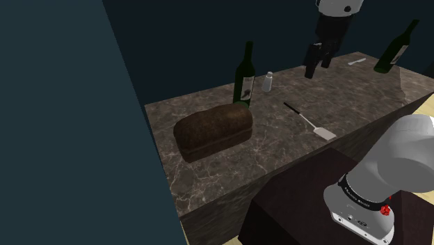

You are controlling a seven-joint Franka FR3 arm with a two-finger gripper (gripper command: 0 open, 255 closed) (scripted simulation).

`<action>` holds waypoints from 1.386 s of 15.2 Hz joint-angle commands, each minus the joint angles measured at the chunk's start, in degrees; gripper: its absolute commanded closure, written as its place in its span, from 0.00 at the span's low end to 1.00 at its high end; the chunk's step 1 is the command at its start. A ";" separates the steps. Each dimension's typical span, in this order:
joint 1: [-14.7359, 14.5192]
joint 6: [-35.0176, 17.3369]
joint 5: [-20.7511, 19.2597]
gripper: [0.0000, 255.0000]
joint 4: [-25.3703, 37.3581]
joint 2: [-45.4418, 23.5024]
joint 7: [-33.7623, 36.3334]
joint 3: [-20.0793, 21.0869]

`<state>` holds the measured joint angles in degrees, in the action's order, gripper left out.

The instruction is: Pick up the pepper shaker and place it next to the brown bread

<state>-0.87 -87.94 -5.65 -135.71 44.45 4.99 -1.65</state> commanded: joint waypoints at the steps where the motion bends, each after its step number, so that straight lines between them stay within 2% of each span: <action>1: 0.00 0.00 0.00 0.00 0.00 0.00 0.00 0.00; 11: 2.66 -16.30 -3.76 0.00 2.27 -16.41 -3.32 -6.16; 21: 4.63 -28.52 -3.13 0.00 11.92 -36.07 -7.45 -11.51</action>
<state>3.58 -115.64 -9.02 -125.07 10.22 -2.00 -12.72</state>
